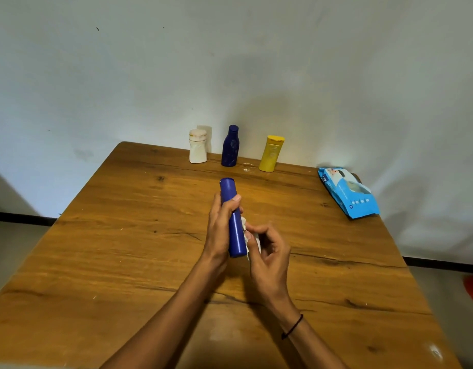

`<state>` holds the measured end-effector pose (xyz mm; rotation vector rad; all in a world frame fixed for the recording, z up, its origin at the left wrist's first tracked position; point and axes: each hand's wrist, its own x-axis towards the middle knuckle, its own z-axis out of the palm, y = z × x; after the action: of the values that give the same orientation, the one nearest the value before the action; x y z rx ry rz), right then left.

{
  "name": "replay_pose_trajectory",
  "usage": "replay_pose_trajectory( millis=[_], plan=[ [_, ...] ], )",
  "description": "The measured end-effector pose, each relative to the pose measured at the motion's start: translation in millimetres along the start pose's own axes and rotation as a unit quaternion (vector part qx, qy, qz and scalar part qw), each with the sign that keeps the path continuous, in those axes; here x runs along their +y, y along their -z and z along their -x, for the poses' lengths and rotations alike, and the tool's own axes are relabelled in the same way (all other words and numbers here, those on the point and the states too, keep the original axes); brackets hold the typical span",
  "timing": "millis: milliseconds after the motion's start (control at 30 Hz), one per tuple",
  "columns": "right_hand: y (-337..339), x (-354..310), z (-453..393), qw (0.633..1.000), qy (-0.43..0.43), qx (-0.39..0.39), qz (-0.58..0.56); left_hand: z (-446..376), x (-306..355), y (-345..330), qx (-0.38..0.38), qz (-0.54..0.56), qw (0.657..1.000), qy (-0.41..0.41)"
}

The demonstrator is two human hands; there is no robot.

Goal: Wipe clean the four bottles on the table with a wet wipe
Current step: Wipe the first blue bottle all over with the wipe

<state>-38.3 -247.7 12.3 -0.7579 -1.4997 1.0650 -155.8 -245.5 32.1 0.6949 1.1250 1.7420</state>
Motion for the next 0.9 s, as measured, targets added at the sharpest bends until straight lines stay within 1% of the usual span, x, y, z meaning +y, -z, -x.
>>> replay_pose_trajectory(
  millis=[100,200,300,367,433,533,633,733,833,867,900],
  plan=[
    [1,4,-1,1.0,-0.005,0.002,0.006,-10,-4,0,0.029,-0.033,0.998,-0.036],
    [-3,8,-10,0.999,-0.028,0.036,-0.004,-21,-8,0,0.023,-0.073,0.996,-0.056],
    [-1,20,-25,0.993,-0.081,0.083,-0.01,-34,-7,5,0.013,-0.134,0.988,-0.078],
    [2,28,-35,0.989,-0.11,0.098,-0.019,-42,-6,11,-0.004,-0.177,0.979,-0.105],
    [3,35,-43,0.982,-0.147,0.112,-0.045,-48,-6,15,-0.013,-0.197,0.973,-0.12],
    [1,46,-56,0.956,-0.225,0.155,-0.108,-59,-8,15,-0.011,-0.206,0.97,-0.131],
    [1,50,-71,0.903,-0.322,0.186,-0.214,-69,-11,16,-0.008,-0.213,0.966,-0.149],
    [2,55,-84,0.866,-0.373,0.199,-0.268,-81,-12,14,-0.011,-0.258,0.952,-0.163],
    [7,69,-99,0.85,-0.395,0.197,-0.287,-100,-9,6,-0.014,-0.322,0.93,-0.178],
    [7,74,-104,0.852,-0.394,0.193,-0.285,-108,-7,3,-0.017,-0.339,0.922,-0.187],
    [8,80,-108,0.862,-0.385,0.193,-0.266,-116,-5,0,-0.022,-0.352,0.915,-0.193]
  ],
)
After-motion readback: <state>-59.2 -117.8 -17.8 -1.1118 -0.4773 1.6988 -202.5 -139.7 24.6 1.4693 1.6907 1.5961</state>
